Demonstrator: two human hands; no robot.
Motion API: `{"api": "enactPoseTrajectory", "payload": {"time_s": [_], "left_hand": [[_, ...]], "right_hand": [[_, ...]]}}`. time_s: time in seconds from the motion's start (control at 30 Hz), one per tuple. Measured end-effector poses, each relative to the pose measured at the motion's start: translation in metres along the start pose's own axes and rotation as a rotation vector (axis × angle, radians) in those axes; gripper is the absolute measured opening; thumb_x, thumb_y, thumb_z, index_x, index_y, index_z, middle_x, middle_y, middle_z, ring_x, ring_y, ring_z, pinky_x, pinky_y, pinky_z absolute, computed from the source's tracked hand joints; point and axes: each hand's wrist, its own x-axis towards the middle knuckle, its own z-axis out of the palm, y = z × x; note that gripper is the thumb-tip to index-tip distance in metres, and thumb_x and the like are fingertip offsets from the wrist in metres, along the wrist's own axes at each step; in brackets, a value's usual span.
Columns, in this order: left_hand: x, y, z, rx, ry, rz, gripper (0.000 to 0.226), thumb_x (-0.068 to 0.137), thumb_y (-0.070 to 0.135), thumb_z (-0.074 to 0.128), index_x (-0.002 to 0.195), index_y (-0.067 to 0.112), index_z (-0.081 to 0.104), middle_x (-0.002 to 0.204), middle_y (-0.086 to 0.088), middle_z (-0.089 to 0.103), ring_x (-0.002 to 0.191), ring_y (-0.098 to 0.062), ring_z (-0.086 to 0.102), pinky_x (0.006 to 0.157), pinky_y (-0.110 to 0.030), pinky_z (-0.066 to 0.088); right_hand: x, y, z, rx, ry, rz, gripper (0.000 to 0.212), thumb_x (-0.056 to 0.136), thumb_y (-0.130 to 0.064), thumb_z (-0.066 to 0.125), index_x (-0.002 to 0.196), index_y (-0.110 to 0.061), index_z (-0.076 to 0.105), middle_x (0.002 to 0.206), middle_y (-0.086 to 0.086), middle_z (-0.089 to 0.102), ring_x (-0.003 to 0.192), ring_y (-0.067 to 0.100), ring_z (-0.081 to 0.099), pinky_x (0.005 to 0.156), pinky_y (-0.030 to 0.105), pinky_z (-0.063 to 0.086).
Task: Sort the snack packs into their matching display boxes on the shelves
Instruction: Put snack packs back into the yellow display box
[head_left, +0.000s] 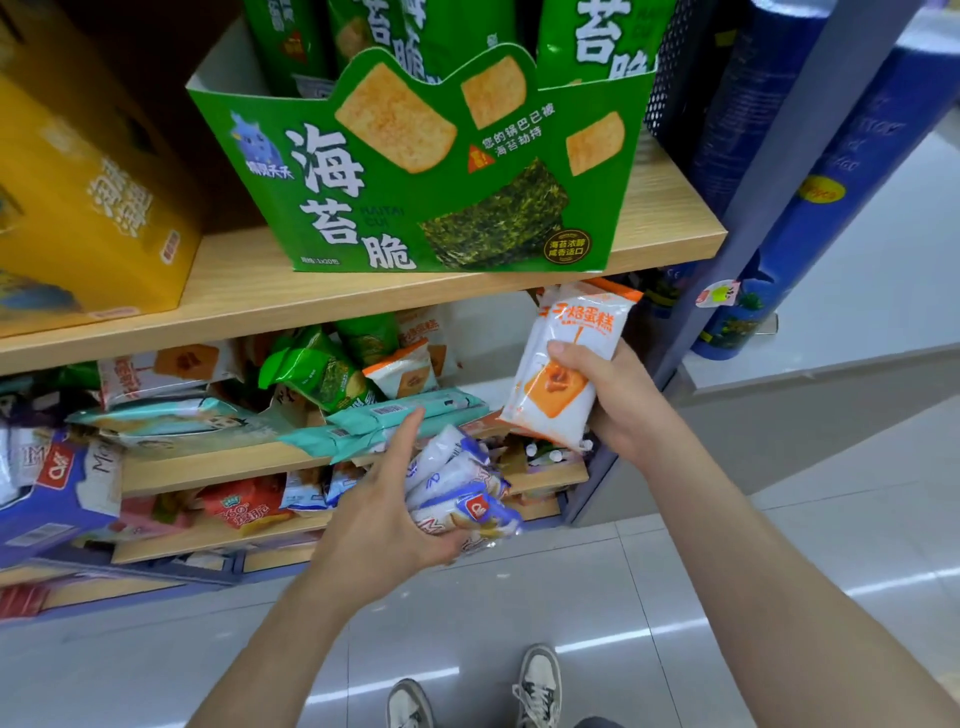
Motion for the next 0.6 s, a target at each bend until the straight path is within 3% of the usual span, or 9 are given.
{"api": "enactPoseTrajectory", "payload": {"time_s": [0.13, 0.2, 0.27, 0.4, 0.47, 0.53, 0.6], "left_hand": [[0.008, -0.007, -0.012, 0.198, -0.055, 0.0, 0.132, 0.062, 0.052, 0.083, 0.14, 0.059, -0.024, 0.121, 0.002, 0.064, 0.09, -0.018, 0.06, 0.075, -0.034, 0.05], [0.009, -0.009, -0.016, 0.223, -0.061, -0.012, 0.132, 0.063, 0.051, 0.082, 0.141, 0.056, -0.023, 0.132, 0.005, 0.058, 0.093, -0.018, 0.059, 0.076, -0.033, 0.05], [0.011, -0.012, -0.017, 0.227, -0.073, -0.018, 0.131, 0.063, 0.053, 0.082, 0.141, 0.055, -0.023, 0.134, 0.006, 0.057, 0.095, -0.018, 0.059, 0.079, -0.035, 0.052], [0.014, -0.014, -0.017, 0.246, -0.084, -0.014, 0.129, 0.063, 0.056, 0.08, 0.145, 0.052, -0.019, 0.13, 0.003, 0.059, 0.102, -0.02, 0.059, 0.081, -0.036, 0.051], [0.017, -0.014, -0.018, 0.281, -0.083, 0.007, 0.128, 0.063, 0.058, 0.079, 0.148, 0.047, -0.017, 0.139, 0.005, 0.053, 0.11, -0.021, 0.057, 0.083, -0.035, 0.051], [0.019, -0.014, -0.02, 0.329, -0.089, 0.016, 0.127, 0.064, 0.059, 0.077, 0.148, 0.047, -0.018, 0.147, 0.007, 0.046, 0.116, -0.02, 0.056, 0.085, -0.036, 0.051], [0.022, -0.016, -0.023, 0.36, -0.103, 0.021, 0.127, 0.064, 0.06, 0.076, 0.146, 0.047, -0.02, 0.152, 0.009, 0.04, 0.119, -0.02, 0.055, 0.087, -0.037, 0.051]], "right_hand": [[0.018, 0.005, 0.034, 0.21, 0.097, -0.079, 0.044, 0.085, 0.0, 0.069, 0.124, -0.013, 0.052, 0.101, 0.005, 0.069, 0.083, 0.016, 0.07, 0.075, 0.037, 0.06], [0.027, 0.009, 0.05, 0.251, 0.204, -0.169, 0.054, 0.082, 0.003, 0.072, 0.127, -0.017, 0.048, 0.103, 0.002, 0.069, 0.084, 0.013, 0.07, 0.074, 0.035, 0.058], [0.033, 0.018, 0.059, 0.129, 0.295, -0.239, 0.067, 0.076, 0.0, 0.08, 0.129, -0.021, 0.044, 0.107, -0.001, 0.067, 0.09, 0.01, 0.069, 0.079, 0.03, 0.058], [0.036, 0.04, 0.068, -0.461, 0.439, -0.331, 0.085, 0.064, -0.018, 0.089, 0.134, -0.019, 0.042, 0.121, 0.005, 0.058, 0.112, 0.02, 0.06, 0.098, 0.039, 0.05], [0.036, 0.048, 0.068, -0.944, 0.404, -0.339, 0.079, 0.069, -0.03, 0.086, 0.134, -0.011, 0.045, 0.121, 0.012, 0.055, 0.115, 0.03, 0.054, 0.101, 0.042, 0.043], [0.035, 0.055, 0.068, -1.421, 0.326, -0.334, 0.071, 0.076, -0.039, 0.079, 0.135, -0.015, 0.047, 0.122, 0.012, 0.058, 0.118, 0.031, 0.053, 0.103, 0.043, 0.035], [0.037, 0.054, 0.07, -1.603, 0.273, -0.283, 0.061, 0.081, -0.041, 0.074, 0.133, -0.02, 0.051, 0.122, 0.009, 0.061, 0.119, 0.029, 0.052, 0.104, 0.044, 0.03]]}}
